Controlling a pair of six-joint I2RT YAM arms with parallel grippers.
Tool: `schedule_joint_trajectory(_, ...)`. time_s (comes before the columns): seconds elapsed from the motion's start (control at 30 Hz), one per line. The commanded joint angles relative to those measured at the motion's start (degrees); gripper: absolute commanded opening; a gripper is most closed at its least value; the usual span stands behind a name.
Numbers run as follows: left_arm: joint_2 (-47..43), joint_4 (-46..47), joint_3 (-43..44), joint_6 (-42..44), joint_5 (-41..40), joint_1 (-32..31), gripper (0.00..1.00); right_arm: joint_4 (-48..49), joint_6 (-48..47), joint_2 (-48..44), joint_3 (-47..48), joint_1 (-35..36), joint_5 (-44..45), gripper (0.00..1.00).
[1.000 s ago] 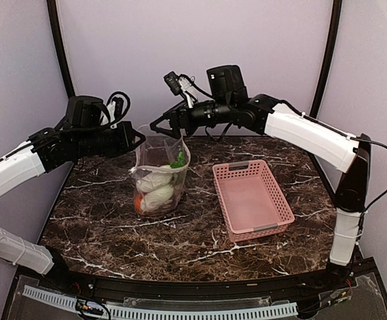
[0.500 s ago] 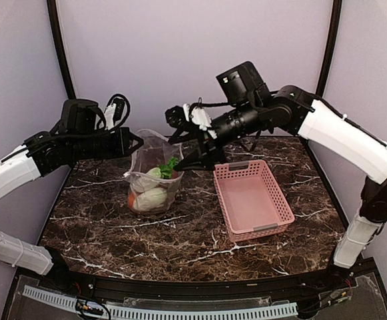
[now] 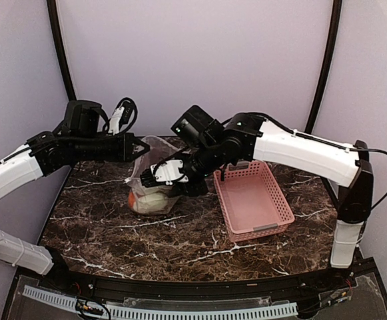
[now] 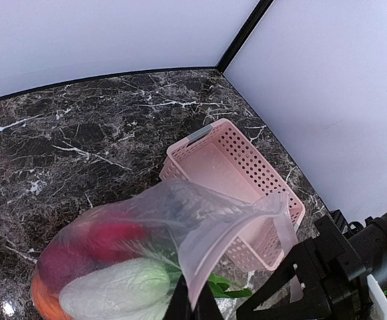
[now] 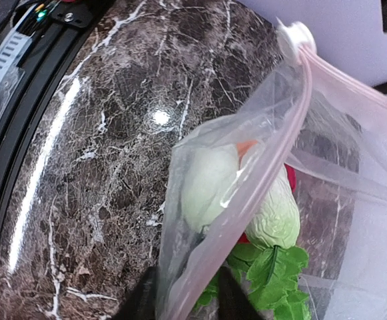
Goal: Place the food in the zip-top bag and seal the zipper
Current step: Pass from the left arm to the right
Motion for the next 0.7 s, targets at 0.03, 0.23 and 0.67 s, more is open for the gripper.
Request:
schedule_joint_trajectory(0.03, -0.08, -1.11, 0.70, 3.28, 2.00, -0.16, 0.15, 2.06, 1.01, -0.73, 3.17, 0.49, 4.77, 0.00)
schedule_joint_trajectory(0.23, -9.43, 0.49, -1.26, 9.23, -2.27, -0.20, 0.52, 3.09, 2.65, -5.19, 5.01, -0.10, -1.56, 0.00)
schedule_joint_trajectory(0.67, -29.44, 15.31, -28.05, 7.54, 11.36, -0.72, 0.61, 5.27, 6.69, -10.31, -5.11, -3.51, -7.20, 0.00)
